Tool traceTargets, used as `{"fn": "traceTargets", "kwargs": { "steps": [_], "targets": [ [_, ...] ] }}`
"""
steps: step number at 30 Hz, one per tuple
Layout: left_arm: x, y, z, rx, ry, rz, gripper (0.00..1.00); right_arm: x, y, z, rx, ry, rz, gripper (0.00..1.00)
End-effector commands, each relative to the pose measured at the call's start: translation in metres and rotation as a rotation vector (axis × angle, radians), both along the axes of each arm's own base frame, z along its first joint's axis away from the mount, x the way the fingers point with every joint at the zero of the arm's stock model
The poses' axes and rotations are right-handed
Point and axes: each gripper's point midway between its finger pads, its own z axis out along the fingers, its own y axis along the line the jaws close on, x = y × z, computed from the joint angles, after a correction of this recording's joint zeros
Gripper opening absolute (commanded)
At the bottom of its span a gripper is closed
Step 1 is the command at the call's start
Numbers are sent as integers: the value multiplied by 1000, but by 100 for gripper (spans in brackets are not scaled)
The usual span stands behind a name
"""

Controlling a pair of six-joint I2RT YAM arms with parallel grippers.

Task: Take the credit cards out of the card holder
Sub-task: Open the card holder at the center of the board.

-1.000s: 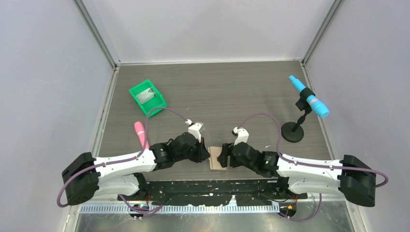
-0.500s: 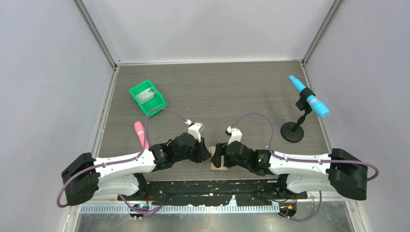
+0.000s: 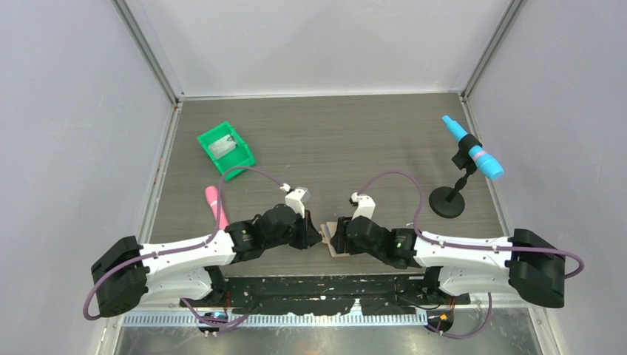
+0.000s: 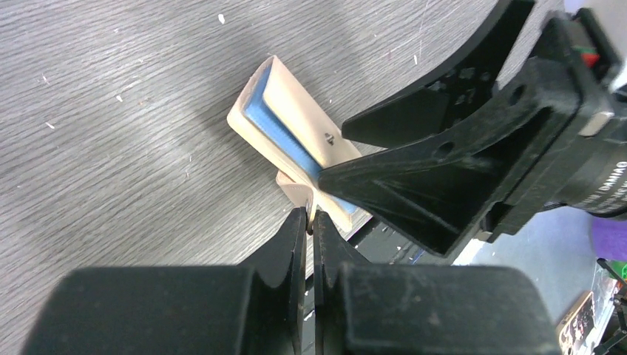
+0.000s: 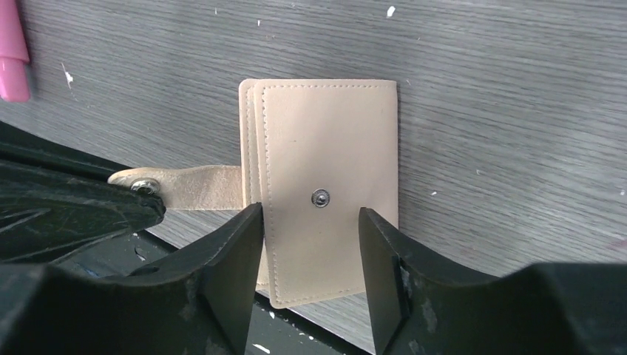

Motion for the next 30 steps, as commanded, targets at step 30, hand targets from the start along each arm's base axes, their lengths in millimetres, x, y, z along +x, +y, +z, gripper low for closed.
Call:
{"fn": "traceTargets", "kwargs": {
  "steps": [30],
  "targets": [
    [4,17,-5,9,-35,61,0,15,-38,22,-42,-112,-125,40]
  ]
}}
